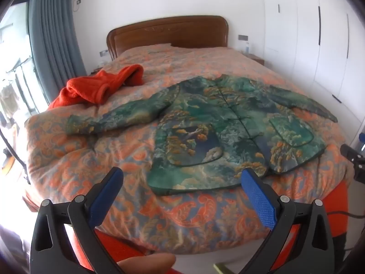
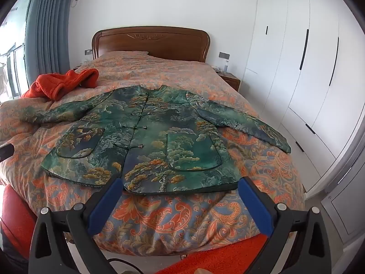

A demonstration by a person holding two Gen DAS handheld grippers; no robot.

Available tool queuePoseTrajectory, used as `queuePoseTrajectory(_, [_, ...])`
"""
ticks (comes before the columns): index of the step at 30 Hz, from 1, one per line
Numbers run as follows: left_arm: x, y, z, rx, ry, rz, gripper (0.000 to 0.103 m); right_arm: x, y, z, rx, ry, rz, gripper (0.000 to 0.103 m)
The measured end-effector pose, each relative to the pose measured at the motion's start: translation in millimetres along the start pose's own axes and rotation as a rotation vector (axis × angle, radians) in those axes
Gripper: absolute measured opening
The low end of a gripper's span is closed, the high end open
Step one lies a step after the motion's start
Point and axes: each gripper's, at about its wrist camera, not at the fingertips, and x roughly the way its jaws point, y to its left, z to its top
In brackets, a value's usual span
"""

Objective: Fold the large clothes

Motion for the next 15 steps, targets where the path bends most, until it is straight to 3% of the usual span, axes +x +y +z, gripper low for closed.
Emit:
queuePoseTrajectory(7, [2.6,-9.0,2.9,-0.008,-0.006,-0.004,0.103,-2.2,0.4,0.8,-0.002,-0.001,-0.003,0.103])
queuePoseTrajectory(15, [5.8,6.9,0.3,-0.022,0.028,-0.025,0.103,-1.5,-0.4,-0.6,0.014,-0.016,-0.006,0.103])
